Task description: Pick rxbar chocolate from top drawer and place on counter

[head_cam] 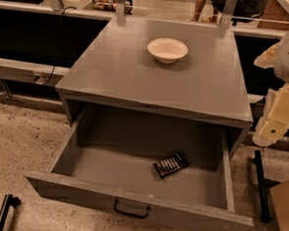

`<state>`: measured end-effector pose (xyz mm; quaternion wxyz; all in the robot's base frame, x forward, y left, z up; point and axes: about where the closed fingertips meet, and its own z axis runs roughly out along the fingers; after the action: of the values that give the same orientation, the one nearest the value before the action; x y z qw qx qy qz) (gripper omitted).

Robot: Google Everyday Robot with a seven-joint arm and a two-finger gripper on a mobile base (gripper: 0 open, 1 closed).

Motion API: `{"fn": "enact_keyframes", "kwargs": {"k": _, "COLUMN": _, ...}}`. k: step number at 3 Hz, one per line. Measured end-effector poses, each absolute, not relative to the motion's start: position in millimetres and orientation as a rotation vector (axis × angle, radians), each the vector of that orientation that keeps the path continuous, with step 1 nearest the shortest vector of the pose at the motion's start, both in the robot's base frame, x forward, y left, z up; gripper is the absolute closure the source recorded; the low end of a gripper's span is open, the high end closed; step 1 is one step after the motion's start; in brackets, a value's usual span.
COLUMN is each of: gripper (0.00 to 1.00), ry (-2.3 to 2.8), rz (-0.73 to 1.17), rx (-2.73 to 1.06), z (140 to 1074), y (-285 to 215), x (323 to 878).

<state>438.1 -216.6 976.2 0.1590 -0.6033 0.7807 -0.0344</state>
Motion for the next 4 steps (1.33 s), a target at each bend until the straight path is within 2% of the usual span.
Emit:
{"fn": "enact_keyframes", "kwargs": {"k": 2, "gripper": 0.00, "ry": 2.143, "rz": -0.047, "rx": -1.759, "z": 957, "y": -202, "x": 443}}
{"fn": "enact_keyframes", "kwargs": {"k": 3, "gripper": 0.00, "ry": 1.950, "rz": 0.052, "rx": -1.840, "z": 910, "y": -166, "x": 446}}
{"fn": "enact_keyframes", "kwargs": {"k": 4, "gripper": 0.00, "ry": 1.864, "rz": -0.006, "rx": -1.843, "z": 913, "y": -159, "x": 458}}
